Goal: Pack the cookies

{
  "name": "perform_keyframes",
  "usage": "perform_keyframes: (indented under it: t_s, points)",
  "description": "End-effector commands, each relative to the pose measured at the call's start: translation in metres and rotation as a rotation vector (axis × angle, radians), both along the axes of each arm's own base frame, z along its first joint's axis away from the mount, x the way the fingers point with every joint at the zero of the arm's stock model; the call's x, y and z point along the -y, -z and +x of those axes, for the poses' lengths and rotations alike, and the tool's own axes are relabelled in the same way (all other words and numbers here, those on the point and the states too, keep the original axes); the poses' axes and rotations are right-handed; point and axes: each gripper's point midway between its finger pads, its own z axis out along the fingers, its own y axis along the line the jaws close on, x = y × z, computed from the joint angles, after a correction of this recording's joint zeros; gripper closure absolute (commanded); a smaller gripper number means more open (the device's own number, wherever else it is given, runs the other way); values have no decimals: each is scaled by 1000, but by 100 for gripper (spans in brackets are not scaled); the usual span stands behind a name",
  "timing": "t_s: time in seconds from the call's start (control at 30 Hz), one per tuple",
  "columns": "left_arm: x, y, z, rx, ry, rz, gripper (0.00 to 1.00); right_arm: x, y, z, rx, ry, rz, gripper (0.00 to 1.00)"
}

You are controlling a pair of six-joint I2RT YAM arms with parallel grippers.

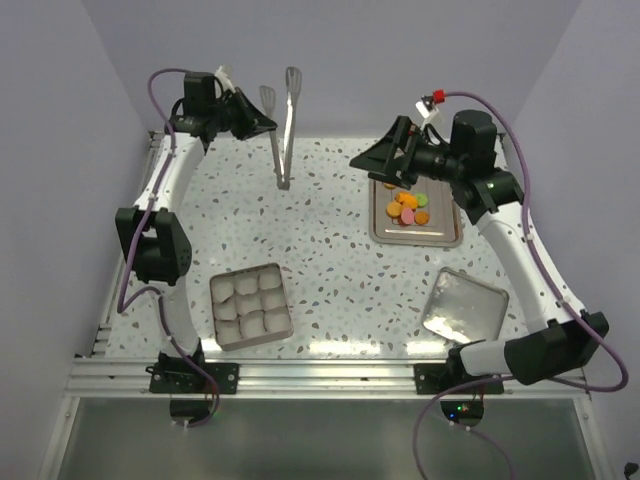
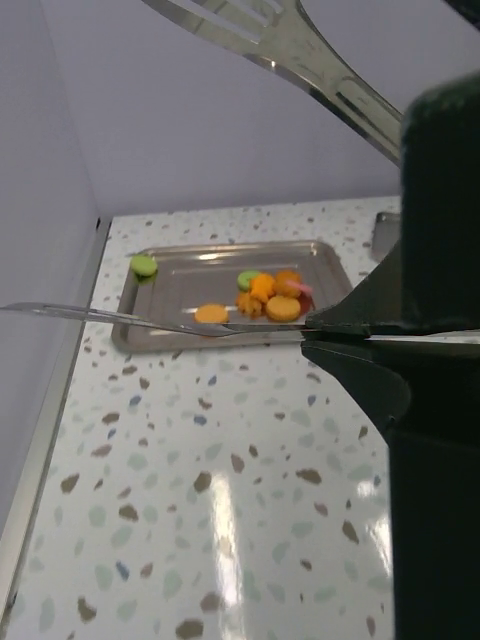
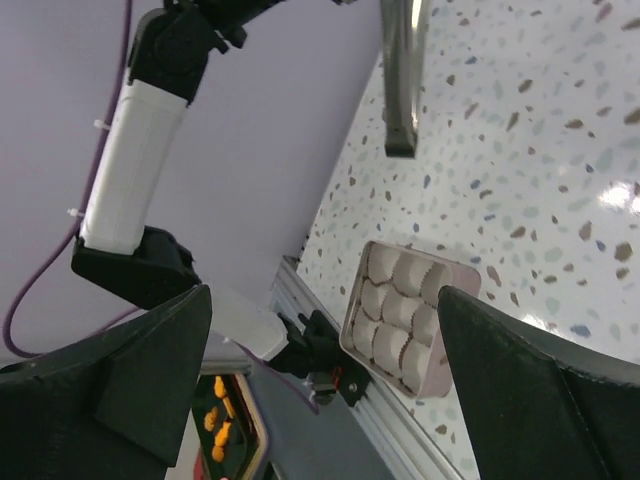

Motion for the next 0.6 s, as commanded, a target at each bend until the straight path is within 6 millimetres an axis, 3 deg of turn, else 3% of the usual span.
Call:
perform_keyframes:
  t_s: [0.0, 0.13, 0.17, 0.23, 0.3, 0.33, 0.37, 0.43, 0.57]
  points:
    - [60, -59, -24, 30, 158, -220, 100, -33, -49, 0, 175, -107, 58, 1]
    - [91, -88, -46, 65, 234, -289, 100, -45, -44, 20, 161, -86, 47, 1]
    - [96, -99, -53, 89, 252, -297, 100, -46, -32, 27, 132, -80, 18, 1]
    - [108, -111, -66, 108, 283, -306, 100, -48, -34, 35, 134, -72, -8, 1]
    - [117, -124, -79, 140, 316, -324, 100, -52, -21, 40, 108, -86, -45, 1]
    - [119, -120, -83, 120, 319, -340, 100, -52, -24, 41, 117, -82, -55, 1]
    - [120, -136, -91, 168, 338, -359, 100, -53, -20, 42, 112, -85, -65, 1]
    - [121, -138, -98, 154, 341, -396, 100, -52, -18, 44, 112, -77, -75, 1]
    - [120, -165, -110, 225, 367, -439, 100, -52, -14, 42, 107, -84, -84, 1]
